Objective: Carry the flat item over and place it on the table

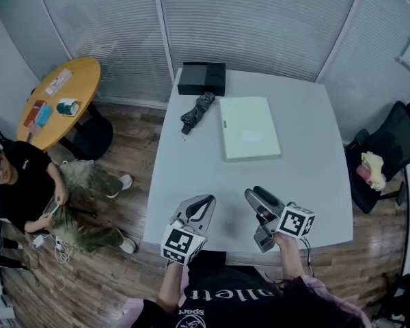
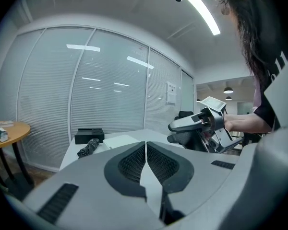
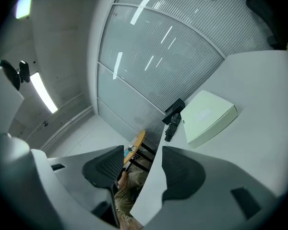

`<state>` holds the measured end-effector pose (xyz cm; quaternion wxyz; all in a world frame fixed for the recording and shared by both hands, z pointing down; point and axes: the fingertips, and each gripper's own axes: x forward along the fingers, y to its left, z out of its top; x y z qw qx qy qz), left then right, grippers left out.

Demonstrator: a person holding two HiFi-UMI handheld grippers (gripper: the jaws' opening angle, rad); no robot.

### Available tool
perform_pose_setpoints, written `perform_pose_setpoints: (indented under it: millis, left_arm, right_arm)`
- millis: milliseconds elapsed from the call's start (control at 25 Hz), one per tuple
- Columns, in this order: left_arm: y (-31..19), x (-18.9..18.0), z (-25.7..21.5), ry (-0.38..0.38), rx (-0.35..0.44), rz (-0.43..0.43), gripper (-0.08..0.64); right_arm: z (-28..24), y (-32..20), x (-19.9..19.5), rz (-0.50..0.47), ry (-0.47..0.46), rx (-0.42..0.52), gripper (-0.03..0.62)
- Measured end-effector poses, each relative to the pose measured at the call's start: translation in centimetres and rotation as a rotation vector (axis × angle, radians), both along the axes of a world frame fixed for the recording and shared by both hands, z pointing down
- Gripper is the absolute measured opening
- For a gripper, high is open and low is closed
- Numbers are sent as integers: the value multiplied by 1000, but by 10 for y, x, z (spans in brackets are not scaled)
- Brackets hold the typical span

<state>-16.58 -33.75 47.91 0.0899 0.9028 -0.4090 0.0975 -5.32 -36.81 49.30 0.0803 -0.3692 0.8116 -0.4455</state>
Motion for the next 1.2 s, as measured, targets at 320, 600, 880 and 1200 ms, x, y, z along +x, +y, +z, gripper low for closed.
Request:
perform_pose_setpoints:
  millis: [320, 600, 880, 1200]
  left_arm:
    - [52, 23, -18, -13, 38, 16, 28]
    - [113, 39, -27, -21, 61, 33, 28]
    - [184, 57, -23, -35, 42, 69, 28]
    - [246, 64, -27, -68, 44, 91, 28]
  right_arm:
    - [-31, 63, 5, -42, 41, 122, 134]
    - [-44, 134, 7, -68, 60, 183, 80]
    - [-41, 207, 19, -52, 68, 191, 57]
    - [-33, 263, 18, -53, 66, 195, 37]
